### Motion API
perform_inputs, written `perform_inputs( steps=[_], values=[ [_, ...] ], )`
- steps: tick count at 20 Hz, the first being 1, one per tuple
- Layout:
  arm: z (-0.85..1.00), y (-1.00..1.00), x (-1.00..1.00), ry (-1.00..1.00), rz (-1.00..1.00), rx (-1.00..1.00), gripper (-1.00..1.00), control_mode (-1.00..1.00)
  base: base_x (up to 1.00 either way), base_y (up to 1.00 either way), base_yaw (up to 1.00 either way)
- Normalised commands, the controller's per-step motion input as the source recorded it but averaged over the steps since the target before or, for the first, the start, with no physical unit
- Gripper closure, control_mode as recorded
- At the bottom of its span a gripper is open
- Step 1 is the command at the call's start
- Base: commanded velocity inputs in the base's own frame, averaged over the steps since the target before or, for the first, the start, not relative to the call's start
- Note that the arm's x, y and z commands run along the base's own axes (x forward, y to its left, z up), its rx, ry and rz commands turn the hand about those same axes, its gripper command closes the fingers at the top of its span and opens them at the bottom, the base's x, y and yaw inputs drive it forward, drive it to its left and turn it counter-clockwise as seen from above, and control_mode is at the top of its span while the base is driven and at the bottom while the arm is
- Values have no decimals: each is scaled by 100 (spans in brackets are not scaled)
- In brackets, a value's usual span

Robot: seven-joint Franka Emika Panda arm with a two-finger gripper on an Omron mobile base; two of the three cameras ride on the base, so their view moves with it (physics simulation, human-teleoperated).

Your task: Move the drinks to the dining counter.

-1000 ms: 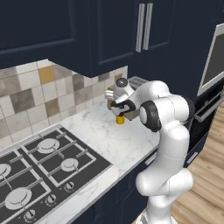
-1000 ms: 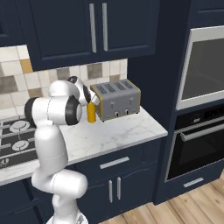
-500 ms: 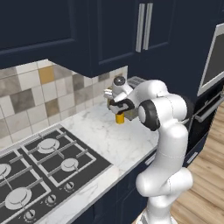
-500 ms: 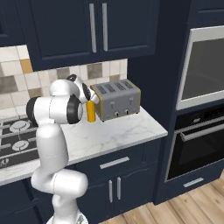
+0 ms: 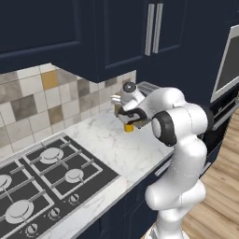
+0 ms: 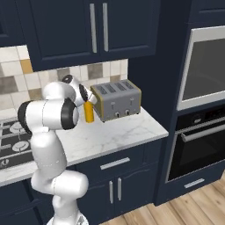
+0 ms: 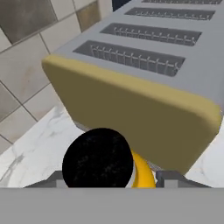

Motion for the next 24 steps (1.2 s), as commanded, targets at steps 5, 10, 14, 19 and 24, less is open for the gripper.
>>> perform_inputs(
  steps=[5,10,14,19,24],
  values=[
    [81,-26,-100,-16,11,0,100,-100,0,0,0],
    [100,-57,-100,-6,8,0,100,-100,0,0,0],
    [100,-61,-100,1,10,0,100,-100,0,0,0],
    [97,-38,-100,2,16,0,100,-100,0,0,0],
    [37,-6,-88,0,23,0,100,-100,0,0,0]
  ],
)
